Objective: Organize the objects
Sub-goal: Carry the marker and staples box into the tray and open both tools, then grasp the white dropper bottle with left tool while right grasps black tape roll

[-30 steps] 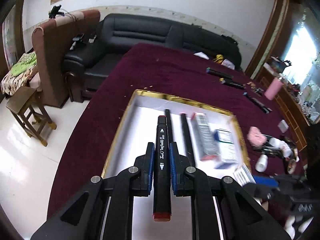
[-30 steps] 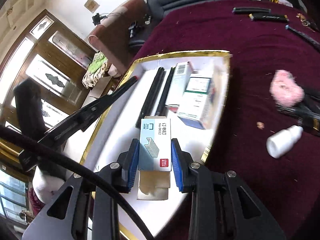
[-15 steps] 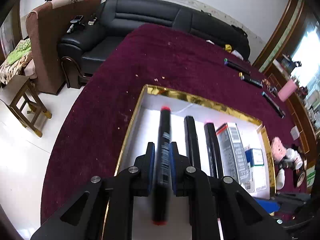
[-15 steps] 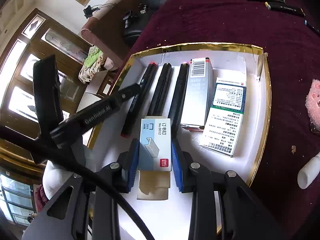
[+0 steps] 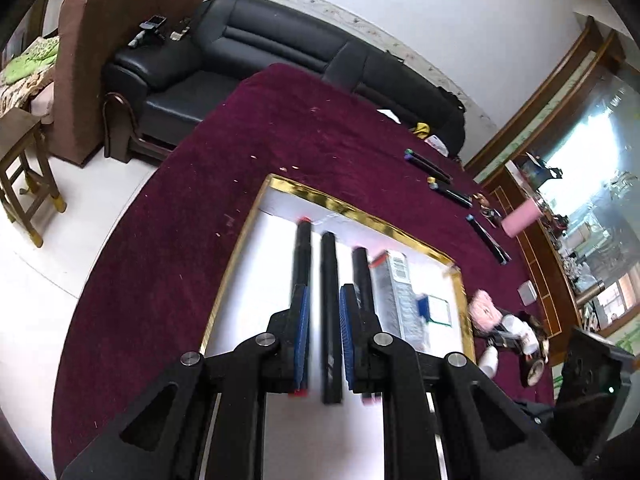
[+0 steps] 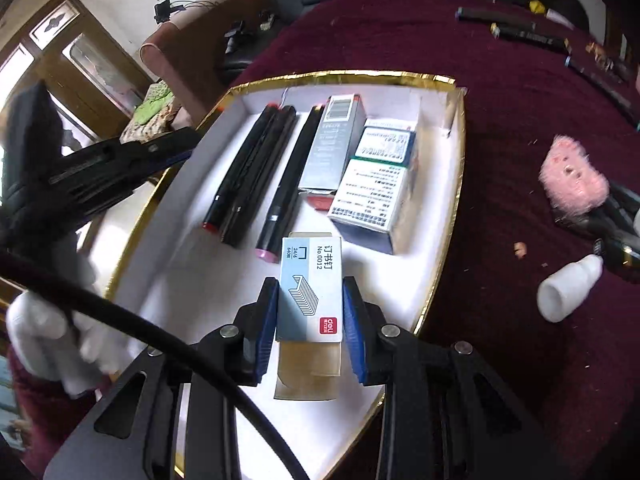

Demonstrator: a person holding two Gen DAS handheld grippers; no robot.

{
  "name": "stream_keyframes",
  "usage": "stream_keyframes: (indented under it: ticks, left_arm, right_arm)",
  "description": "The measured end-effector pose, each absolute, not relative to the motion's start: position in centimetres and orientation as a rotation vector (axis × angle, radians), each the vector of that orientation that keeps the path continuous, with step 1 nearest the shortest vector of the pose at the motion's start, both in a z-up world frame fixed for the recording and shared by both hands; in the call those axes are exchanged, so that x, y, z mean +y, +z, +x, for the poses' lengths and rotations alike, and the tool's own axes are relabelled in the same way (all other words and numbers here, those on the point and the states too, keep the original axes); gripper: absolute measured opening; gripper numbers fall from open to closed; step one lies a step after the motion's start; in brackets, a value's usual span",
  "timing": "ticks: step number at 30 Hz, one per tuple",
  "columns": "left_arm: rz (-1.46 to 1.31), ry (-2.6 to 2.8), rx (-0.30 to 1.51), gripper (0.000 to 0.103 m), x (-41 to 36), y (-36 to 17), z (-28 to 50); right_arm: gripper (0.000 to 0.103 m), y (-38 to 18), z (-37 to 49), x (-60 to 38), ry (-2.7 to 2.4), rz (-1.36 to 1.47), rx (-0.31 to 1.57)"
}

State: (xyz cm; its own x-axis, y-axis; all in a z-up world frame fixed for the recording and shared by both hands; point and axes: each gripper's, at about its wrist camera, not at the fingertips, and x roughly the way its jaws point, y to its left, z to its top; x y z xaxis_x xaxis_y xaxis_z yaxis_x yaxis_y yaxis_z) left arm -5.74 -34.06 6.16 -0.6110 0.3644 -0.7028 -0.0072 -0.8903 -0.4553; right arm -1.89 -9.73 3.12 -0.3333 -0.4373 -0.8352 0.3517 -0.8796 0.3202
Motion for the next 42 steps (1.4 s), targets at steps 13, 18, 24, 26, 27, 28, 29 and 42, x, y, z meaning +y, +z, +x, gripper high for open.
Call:
stream_keyframes:
  ticks: [13,18,24,26,27,28,29,42]
  left_arm:
    - [-1.241,2.565,-0.629,0.041,-31.9,8.1,-2.1]
    - [-1.210,2.544,-0.576,0.041,-29.3,9.7,-0.5]
    - [-1.155,2.470,-0.388,0.043,-21.4,11.7,-0.1]
    - [-1.165,2.429,-0.337,0.043,-18.4,11.6,-0.5]
    - [-1.172,2.413,-0.319,0.043,-17.1,11.5,-0.7]
    - [-1.186,2.393,-0.298,0.043,-15.2,11.1,-1.0]
    - [-1.199,2.373,-0.278,0.043,-13.5,10.8,-1.3]
    - [-1.428,2.374,0.309,0.043,-1.6,3.3,-5.6]
  right_arm:
    - [0.036,5.6,-0.2,-6.5,-2.232,1.328,-0.257]
    - [0.036,9.5,1.9,-0.4,-2.357,1.137,-0.334]
    - [0.087,15.7,7.5,8.8,-2.758,0.761,-0.298]
    - [0.103,15.5,8.2,12.0,-2.773,0.668,-0.409]
    - [0.103,14.8,8.0,13.6,-2.742,0.694,-0.491]
    - [0.103,13.6,7.1,15.3,-2.686,0.817,-0.579]
    - [0.103,12.4,6.3,16.5,-2.629,0.923,-0.647]
    - [0.095,5.3,6.8,24.6,-2.539,1.114,-0.889]
